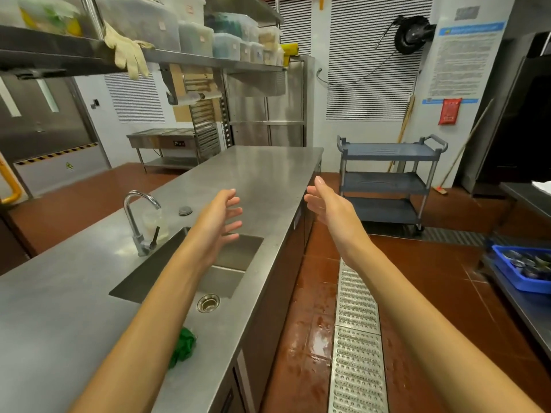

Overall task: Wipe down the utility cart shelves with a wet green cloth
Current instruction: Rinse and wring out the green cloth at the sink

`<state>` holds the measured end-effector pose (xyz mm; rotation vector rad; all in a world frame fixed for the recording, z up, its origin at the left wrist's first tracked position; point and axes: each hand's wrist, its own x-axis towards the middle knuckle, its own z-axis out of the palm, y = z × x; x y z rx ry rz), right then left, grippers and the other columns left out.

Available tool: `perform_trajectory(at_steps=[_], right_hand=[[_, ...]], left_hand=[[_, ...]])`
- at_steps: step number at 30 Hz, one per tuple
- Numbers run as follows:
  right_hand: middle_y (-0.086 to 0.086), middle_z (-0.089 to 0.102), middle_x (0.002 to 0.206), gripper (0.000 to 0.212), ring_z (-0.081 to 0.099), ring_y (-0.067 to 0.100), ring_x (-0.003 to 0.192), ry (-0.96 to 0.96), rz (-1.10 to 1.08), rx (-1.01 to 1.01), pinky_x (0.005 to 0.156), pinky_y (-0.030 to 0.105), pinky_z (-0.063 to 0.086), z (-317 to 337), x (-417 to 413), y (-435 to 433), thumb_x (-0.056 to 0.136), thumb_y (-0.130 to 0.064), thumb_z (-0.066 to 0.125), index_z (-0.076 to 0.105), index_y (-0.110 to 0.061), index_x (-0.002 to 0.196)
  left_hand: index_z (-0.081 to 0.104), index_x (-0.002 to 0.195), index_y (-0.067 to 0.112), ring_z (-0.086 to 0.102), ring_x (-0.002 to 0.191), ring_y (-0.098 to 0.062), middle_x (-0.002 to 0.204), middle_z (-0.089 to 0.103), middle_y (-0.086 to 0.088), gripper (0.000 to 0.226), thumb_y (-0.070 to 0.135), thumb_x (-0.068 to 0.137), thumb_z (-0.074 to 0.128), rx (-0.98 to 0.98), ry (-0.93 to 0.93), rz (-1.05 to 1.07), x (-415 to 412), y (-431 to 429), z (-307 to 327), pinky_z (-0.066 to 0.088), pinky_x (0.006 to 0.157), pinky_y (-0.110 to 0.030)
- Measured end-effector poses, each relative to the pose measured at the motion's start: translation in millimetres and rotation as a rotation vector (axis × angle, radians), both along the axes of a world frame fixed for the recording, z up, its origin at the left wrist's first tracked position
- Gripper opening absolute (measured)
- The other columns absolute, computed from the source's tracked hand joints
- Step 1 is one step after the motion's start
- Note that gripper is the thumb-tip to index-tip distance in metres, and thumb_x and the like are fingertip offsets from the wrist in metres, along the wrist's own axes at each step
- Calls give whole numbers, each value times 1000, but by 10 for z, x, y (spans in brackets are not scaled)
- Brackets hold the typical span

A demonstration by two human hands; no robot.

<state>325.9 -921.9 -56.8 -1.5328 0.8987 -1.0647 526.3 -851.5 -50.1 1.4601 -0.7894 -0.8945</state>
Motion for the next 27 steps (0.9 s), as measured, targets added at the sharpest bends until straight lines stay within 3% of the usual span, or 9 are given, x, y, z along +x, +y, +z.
perform_trajectory(at_steps=[9, 14, 17, 21, 24, 27], right_hand=[[-7, 58, 135, 55, 51, 9, 128, -16, 58, 11, 115, 36, 34, 23, 672, -702, 96, -63, 38, 57, -24, 132], [-11, 56, 136, 58, 48, 7, 130, -6, 155, -8, 114, 32, 32, -72, 977, -1202, 97, -61, 40, 53, -24, 139], [-14, 56, 127, 49, 50, 8, 127, -1, 213, -30, 109, 28, 33, -51, 1148, -1571, 98, -58, 40, 56, -28, 133], [-10, 62, 120, 32, 55, 9, 121, -18, 270, -22, 110, 32, 37, 42, 1361, -2083, 98, -58, 42, 60, -36, 111], [5, 65, 121, 50, 57, 22, 120, 14, 328, -30, 109, 39, 39, 49, 1511, -2387, 95, -62, 42, 66, -20, 108], [-5, 64, 121, 47, 57, 15, 120, 22, 376, -21, 112, 40, 38, 7, 1648, -2597, 95, -63, 41, 66, -27, 111]], left_hand=[[61, 129, 20, 59, 119, -28, 130, 63, -4, 42, 47, 100, 45, 25, 7, 45, 595, -585, -7, 45, 105, -45], [61, 129, 19, 59, 118, -28, 130, 62, -5, 43, 46, 101, 45, 44, -9, 116, 804, -993, -48, 46, 105, -46], [60, 131, 17, 58, 119, -28, 129, 62, -5, 44, 46, 101, 45, 36, -11, 166, 881, -1275, -11, 46, 106, -45], [59, 131, 17, 59, 119, -28, 129, 62, -6, 45, 46, 100, 46, 24, -27, 232, 1007, -1623, 59, 45, 107, -48], [59, 131, 17, 60, 118, -27, 129, 63, -5, 45, 47, 100, 45, 21, -34, 303, 1111, -1832, 100, 46, 106, -48], [60, 129, 17, 60, 116, -27, 126, 64, -5, 44, 47, 100, 45, 26, -26, 360, 1169, -1963, 80, 47, 105, -47]])
